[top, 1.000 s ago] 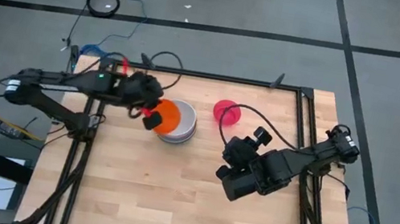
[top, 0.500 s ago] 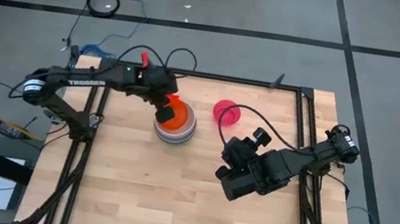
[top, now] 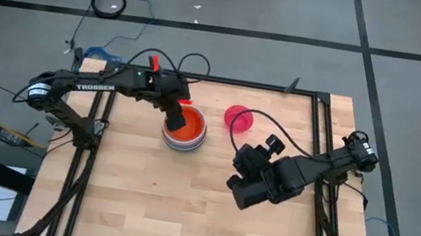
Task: Nest bowls inside each other
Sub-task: Stack the orange bowl on top of the white bowl, then stack the red bowl on top of the orange bowl
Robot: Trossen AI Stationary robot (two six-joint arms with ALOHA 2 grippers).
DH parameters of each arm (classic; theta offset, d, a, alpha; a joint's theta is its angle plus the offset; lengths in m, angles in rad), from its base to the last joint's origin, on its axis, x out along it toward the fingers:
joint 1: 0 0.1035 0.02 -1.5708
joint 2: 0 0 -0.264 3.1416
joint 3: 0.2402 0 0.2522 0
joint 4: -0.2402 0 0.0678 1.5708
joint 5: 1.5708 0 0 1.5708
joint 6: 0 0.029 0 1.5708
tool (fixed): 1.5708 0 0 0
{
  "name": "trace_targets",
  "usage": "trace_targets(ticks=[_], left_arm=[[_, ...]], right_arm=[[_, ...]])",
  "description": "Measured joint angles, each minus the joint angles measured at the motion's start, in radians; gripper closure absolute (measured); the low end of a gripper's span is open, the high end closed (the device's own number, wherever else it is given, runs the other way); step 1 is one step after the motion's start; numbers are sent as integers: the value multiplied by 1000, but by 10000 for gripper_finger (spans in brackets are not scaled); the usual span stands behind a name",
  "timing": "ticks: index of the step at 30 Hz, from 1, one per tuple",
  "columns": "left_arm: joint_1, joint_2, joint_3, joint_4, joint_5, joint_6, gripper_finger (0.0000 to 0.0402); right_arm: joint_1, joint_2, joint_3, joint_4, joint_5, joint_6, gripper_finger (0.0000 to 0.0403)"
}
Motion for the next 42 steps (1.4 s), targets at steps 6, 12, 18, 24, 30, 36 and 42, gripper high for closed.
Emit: trace_targets(ticks=[6,12,18,24,30,36,42], left_arm=[[0,0,0,-1,25,-2,268],[-24,-6,31,-1,84,6,239],[-90,-91,119,-17,96,-20,239],[-160,-251,169,-70,87,-74,239],[-244,-408,170,-99,63,-157,239],[-333,-486,170,-131,-16,-238,239],[-387,-495,169,-143,-74,-265,239]], right_arm=[[-10,0,0,0,-6,0,273],[-53,-1,-36,-12,-3,-1,275],[-187,-1,-162,-12,-14,-3,275],[-361,-1,-242,68,-122,-77,275],[-524,0,-297,370,-302,-360,280],[-662,0,-348,528,-469,-485,285],[-757,0,-429,618,-703,-518,284]])
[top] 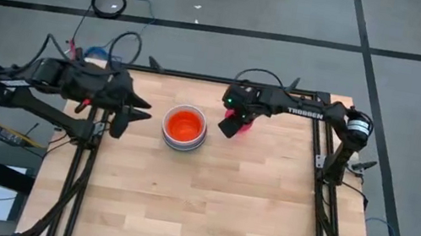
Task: Nest bowls inside each other
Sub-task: Stack the red bowl on top of the orange bowl
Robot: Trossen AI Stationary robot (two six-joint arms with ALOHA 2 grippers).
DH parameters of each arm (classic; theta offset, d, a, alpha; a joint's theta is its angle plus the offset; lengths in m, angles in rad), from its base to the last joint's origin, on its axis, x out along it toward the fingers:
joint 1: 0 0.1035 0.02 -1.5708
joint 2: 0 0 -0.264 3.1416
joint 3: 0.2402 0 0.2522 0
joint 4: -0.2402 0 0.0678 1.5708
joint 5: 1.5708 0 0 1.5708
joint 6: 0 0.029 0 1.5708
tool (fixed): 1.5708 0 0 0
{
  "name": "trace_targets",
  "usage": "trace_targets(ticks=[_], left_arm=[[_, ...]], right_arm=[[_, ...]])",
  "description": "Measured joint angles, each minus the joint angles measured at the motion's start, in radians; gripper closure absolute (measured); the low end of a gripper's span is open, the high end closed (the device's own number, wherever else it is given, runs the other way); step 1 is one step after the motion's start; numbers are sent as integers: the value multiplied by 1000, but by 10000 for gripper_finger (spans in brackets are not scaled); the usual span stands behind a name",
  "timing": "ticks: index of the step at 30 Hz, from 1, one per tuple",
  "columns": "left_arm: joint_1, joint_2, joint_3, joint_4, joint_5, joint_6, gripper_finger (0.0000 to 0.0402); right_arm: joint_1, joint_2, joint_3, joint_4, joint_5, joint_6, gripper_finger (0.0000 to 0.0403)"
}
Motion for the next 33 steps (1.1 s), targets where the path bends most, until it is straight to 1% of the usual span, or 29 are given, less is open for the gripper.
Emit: trace_targets(ticks=[5,7,12,15,18,25,33], left_arm=[[-15,18,-7,4,-41,0,239],[-16,20,-21,4,-42,-1,240],[-16,24,-69,11,-42,-7,240],[-16,23,-92,13,-50,-21,240],[-15,23,-111,19,-63,-22,240],[-16,23,-125,41,-71,-21,240],[-16,23,-125,42,-94,-21,240]], right_arm=[[-16,0,-69,74,-34,-36,282],[-17,0,-92,102,-42,-53,276],[-16,0,-143,160,-44,-71,248],[-16,0,-163,189,-28,-74,231],[-16,0,-174,219,-25,-76,221],[-16,0,-241,357,-11,-79,220],[-17,0,-330,452,-2,-64,222]])
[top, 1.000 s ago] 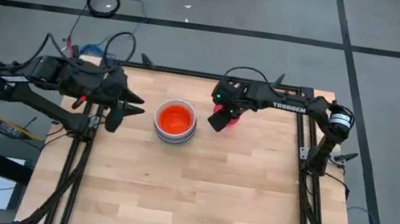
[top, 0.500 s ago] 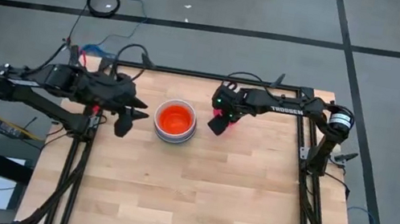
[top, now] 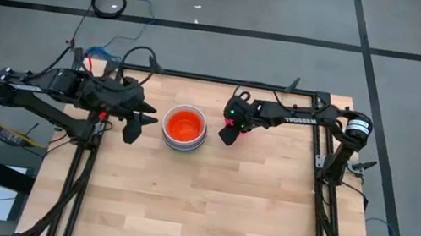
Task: Nest bowls inside each other
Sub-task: Stack the red bowl on top of the orange bowl
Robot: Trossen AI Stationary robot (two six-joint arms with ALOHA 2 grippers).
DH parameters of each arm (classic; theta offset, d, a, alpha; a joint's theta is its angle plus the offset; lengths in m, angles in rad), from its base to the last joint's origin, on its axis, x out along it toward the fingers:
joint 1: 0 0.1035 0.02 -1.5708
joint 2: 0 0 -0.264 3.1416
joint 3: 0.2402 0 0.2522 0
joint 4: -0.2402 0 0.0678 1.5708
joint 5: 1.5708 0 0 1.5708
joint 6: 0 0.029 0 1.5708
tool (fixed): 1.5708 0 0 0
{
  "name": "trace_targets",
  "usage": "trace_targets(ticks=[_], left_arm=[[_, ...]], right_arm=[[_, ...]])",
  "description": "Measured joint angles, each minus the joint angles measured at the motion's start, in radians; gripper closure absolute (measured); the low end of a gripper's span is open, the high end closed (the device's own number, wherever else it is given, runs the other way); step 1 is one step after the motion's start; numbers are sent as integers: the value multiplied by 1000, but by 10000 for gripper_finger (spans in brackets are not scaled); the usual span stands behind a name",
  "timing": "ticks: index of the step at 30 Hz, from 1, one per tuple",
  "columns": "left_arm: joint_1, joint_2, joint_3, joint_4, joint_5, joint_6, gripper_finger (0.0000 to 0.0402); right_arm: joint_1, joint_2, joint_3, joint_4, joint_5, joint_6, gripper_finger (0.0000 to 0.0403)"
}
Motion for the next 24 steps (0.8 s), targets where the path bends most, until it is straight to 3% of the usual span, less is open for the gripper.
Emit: trace_targets(ticks=[8,11,17,24], left_arm=[[0,0,0,0,-24,2,240],[0,0,0,1,-24,2,240],[0,0,0,1,-26,2,240],[0,0,0,-2,-29,4,240]], right_arm=[[-3,0,-73,99,18,30,232],[-6,0,-91,117,27,32,268],[-6,0,-108,136,5,10,390],[19,-12,-81,102,14,11,400]])
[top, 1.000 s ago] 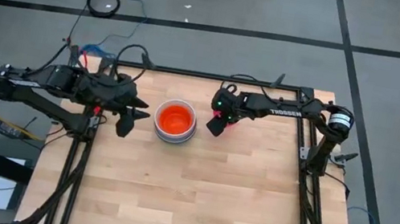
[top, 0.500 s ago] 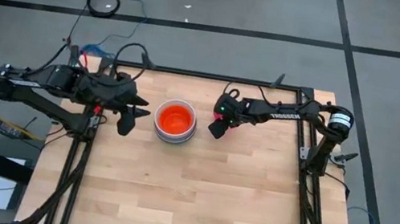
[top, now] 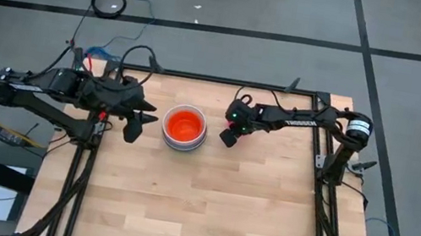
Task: Nest bowls inside each other
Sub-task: Stack the red bowl on top of the orange bowl
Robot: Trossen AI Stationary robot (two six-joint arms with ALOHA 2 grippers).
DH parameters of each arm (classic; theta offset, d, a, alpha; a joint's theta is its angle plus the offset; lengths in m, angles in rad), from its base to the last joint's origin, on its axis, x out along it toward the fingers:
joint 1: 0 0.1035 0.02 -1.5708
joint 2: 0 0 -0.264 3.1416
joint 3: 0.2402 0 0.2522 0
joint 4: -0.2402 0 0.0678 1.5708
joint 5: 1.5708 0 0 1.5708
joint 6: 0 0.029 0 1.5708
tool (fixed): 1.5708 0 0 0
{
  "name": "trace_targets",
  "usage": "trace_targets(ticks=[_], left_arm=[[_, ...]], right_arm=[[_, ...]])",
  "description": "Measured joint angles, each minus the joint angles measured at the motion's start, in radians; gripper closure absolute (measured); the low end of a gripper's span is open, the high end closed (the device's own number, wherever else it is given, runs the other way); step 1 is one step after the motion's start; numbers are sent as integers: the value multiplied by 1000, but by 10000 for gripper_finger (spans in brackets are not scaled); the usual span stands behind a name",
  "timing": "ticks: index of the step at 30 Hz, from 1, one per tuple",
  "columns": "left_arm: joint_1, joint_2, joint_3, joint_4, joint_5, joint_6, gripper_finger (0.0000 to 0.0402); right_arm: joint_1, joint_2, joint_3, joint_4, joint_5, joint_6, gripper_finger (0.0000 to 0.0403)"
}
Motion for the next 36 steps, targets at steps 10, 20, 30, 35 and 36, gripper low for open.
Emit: trace_targets(ticks=[10,20,30,35,36], left_arm=[[0,0,0,-3,0,1,239],[0,0,0,-2,-1,20,239],[0,0,0,1,-1,20,239],[0,0,0,2,-1,21,239],[0,0,0,4,-1,21,239]], right_arm=[[181,-17,265,-218,203,-35,403],[334,-17,527,-241,348,-102,403],[358,22,557,-11,185,-176,403],[349,49,558,15,159,-176,403],[346,57,560,28,150,-176,403]])
